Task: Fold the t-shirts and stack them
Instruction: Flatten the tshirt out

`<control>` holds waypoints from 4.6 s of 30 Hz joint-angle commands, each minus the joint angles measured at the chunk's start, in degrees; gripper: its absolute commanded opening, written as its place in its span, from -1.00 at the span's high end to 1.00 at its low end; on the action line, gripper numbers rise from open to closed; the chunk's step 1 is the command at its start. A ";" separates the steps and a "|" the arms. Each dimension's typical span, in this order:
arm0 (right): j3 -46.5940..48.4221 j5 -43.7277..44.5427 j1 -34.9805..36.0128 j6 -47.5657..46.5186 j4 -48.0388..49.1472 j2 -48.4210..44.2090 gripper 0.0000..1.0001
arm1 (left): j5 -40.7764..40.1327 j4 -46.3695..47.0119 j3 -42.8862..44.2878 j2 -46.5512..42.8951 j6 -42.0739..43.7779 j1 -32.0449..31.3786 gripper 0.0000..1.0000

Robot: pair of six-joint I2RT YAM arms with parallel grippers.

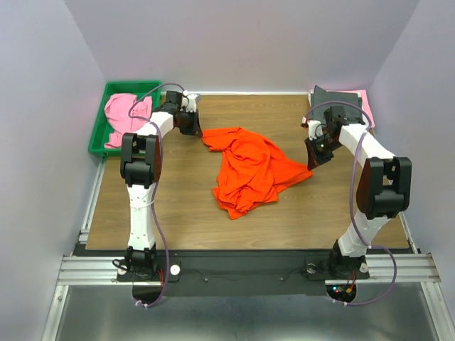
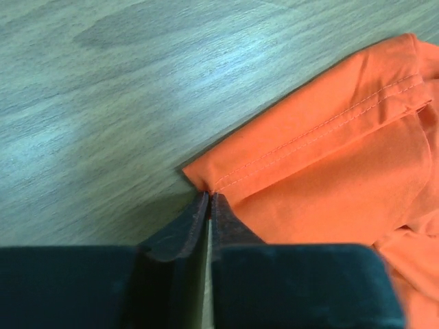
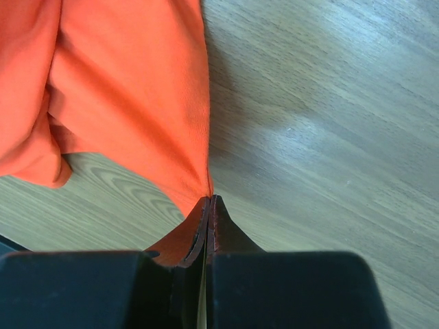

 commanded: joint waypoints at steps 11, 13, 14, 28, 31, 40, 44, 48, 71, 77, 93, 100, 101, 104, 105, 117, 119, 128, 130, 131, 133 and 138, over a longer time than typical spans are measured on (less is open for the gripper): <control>8.94 3.06 -3.32 -1.47 0.02 -0.26 0.99 | 2.45 0.22 8.21 -10.60 -1.54 4.87 1.00; 12.81 3.68 -4.81 -0.94 0.98 -0.08 0.99 | 3.16 -0.13 10.58 -13.06 -1.36 5.57 1.00; 14.13 3.85 -5.34 -0.77 1.33 -0.08 0.99 | 3.33 -0.48 11.64 -13.08 -1.36 5.66 1.00; 32.24 8.69 -7.89 3.10 12.41 -1.66 0.99 | 5.88 0.40 19.73 -24.94 -3.65 11.37 1.00; 34.26 8.69 -7.98 4.07 14.69 -2.54 0.99 | 6.76 1.01 19.91 -27.49 -2.60 11.64 1.00; 39.19 9.65 -7.98 5.47 18.74 -6.15 0.99 | 3.07 3.55 14.56 -36.45 2.69 11.99 1.00; 43.04 11.24 -7.98 4.33 19.53 -6.68 0.99 | 1.94 5.14 14.29 -39.00 1.19 11.99 1.00; 47.35 12.99 -7.98 3.89 19.88 -6.68 0.99 | -0.09 7.42 14.38 -41.10 0.31 11.99 1.00; 37.96 18.79 -7.98 -1.90 24.98 -39.98 0.99 | -9.75 15.26 -7.69 -82.58 1.63 11.99 1.00; 39.63 21.79 -7.98 -5.24 25.24 -42.45 0.99 | -14.24 11.31 -2.15 -83.65 2.24 11.99 1.00; -0.54 1.50 -7.98 -8.50 25.24 -44.12 0.99 | 1.40 -0.83 -38.42 -80.23 9.79 11.90 1.00; -21.44 -0.89 -7.72 -9.82 36.66 -34.38 0.99 | -2.02 9.16 -52.16 -66.80 11.65 8.30 1.00; -21.80 -0.63 -7.72 -9.47 38.06 -29.92 0.99 | -2.03 9.97 -50.50 -61.65 11.21 8.30 1.00; -19.89 0.60 -7.72 -8.42 42.46 -22.87 0.99 | -3.43 11.38 -45.85 -53.45 9.72 5.58 1.00; -18.83 1.13 -7.63 -7.98 43.43 -20.85 0.99 | -3.87 11.21 -42.00 -48.02 9.45 5.40 1.00; 0.59 6.75 -7.63 -5.96 45.72 4.82 0.99 | -9.67 7.25 -13.34 -19.61 7.60 4.87 1.00; 4.98 7.19 -7.54 -3.68 45.63 7.47 0.99 | -9.94 6.90 -9.99 -16.87 7.60 4.69 1.00; 21.00 10.18 -7.46 0.12 37.48 15.04 -0.14 | -10.20 -4.52 10.25 -10.25 13.39 4.78 -0.14; 22.40 10.01 -7.46 -1.02 31.94 11.63 -0.31 | -8.98 -5.93 5.96 -15.78 15.94 4.78 -0.26; 21.10 9.23 -7.63 -2.16 28.79 9.78 -0.42 | -8.10 -7.24 0.98 -20.76 18.39 4.78 -0.27; 18.81 7.38 -7.63 -4.10 24.74 4.16 -0.43 | -4.24 -10.04 -4.84 -25.88 21.48 4.52 -0.27; 11.78 1.84 -7.63 -8.23 9.71 -2.98 -0.33 | 1.22 -16.82 -21.98 -39.24 29.21 1.01 -0.15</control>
